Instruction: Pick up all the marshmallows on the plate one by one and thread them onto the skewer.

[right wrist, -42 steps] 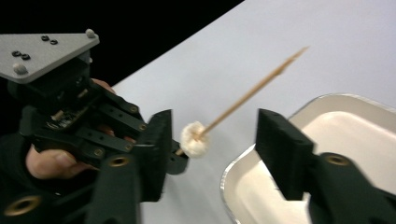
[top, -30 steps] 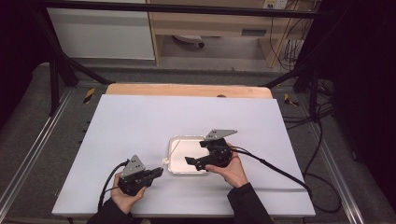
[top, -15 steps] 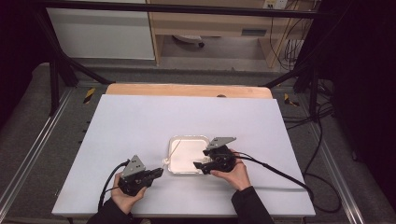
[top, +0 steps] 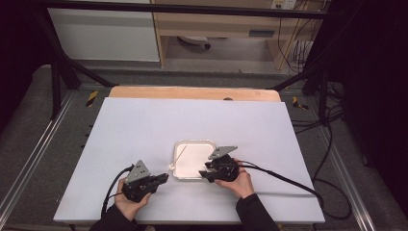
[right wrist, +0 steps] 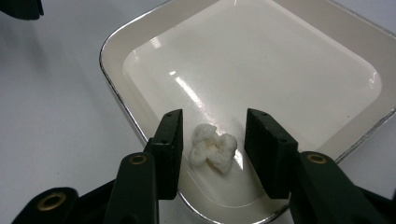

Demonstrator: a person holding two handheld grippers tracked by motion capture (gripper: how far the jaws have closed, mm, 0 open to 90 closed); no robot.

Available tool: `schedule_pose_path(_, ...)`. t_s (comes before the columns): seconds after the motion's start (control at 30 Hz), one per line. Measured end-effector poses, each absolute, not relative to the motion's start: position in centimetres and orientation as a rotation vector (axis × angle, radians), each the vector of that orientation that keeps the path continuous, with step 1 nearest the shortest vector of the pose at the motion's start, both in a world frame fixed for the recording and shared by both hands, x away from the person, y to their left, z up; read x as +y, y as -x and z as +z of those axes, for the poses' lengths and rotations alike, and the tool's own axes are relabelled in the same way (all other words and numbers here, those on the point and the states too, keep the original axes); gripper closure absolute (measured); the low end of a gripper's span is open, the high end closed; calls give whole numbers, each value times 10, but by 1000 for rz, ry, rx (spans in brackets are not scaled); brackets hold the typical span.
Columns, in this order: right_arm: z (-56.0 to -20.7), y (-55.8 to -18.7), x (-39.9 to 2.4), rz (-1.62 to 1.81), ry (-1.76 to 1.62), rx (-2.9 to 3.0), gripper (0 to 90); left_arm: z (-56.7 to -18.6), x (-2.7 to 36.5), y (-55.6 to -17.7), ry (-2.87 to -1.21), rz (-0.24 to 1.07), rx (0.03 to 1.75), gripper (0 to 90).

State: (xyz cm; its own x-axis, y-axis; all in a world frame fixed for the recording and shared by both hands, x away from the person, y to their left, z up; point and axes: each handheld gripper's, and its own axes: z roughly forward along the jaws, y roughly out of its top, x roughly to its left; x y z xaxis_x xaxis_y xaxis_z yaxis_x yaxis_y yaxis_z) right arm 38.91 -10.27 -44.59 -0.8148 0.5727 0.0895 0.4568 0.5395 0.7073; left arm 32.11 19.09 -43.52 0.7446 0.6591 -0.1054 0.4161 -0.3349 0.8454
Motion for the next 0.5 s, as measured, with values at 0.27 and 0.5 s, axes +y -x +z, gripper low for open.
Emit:
schedule_pose_path(0.27, -449, -386, -102, 1097, -821, 2593, 643, -436, 190, -321, -1980, 315, 816, 883)
schedule_pose_path(0.5, -450, -384, -100, 1121, -823, 2589, 693, -436, 190, -321, -1983, 313, 814, 883)
